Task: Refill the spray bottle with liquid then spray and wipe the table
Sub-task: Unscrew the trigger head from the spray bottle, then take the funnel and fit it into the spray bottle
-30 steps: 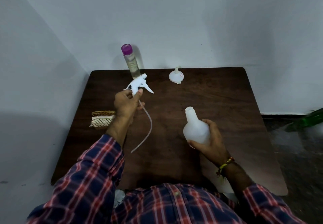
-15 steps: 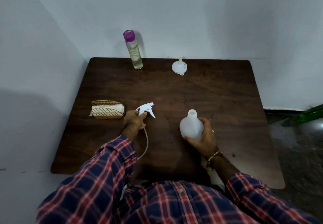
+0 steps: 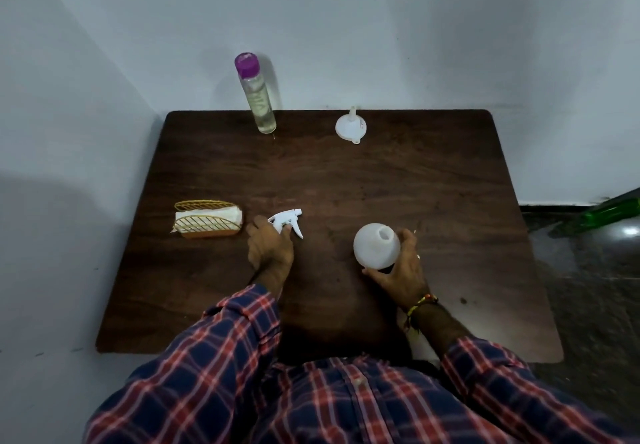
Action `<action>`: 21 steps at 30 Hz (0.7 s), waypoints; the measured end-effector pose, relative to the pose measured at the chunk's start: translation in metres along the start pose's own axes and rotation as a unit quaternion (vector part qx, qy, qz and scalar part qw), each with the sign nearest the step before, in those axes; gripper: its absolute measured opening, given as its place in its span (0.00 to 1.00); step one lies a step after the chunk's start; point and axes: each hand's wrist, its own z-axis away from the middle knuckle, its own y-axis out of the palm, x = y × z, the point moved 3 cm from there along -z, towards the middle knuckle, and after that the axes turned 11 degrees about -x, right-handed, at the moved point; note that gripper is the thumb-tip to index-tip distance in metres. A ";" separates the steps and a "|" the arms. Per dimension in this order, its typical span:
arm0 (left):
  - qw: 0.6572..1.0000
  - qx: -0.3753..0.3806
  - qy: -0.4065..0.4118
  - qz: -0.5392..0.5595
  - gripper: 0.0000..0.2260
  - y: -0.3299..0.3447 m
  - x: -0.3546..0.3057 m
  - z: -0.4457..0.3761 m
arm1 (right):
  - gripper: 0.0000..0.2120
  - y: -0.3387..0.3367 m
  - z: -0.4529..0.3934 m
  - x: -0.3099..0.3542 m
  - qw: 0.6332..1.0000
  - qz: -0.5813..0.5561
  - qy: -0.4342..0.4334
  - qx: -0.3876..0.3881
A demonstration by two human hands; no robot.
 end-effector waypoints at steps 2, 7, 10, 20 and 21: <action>0.997 -0.026 0.073 -0.013 0.21 -0.002 -0.009 0.012 | 0.53 -0.004 0.002 -0.006 1.000 -0.002 -0.016 0.014; 0.964 0.061 0.257 0.007 0.21 0.021 -0.034 0.031 | 0.45 -0.023 0.002 -0.022 1.000 0.001 -0.016 0.027; 0.947 0.136 0.290 -0.028 0.25 0.036 -0.051 0.027 | 0.36 -0.043 -0.012 -0.017 0.999 0.046 -0.020 0.020; 0.899 0.236 0.330 -0.166 0.48 0.072 -0.116 -0.024 | 0.15 -0.078 -0.110 0.021 0.993 0.078 -0.088 0.012; 0.889 0.250 0.336 -0.187 0.52 0.079 -0.115 -0.028 | 0.15 -0.077 -0.120 0.025 0.992 0.082 -0.098 0.015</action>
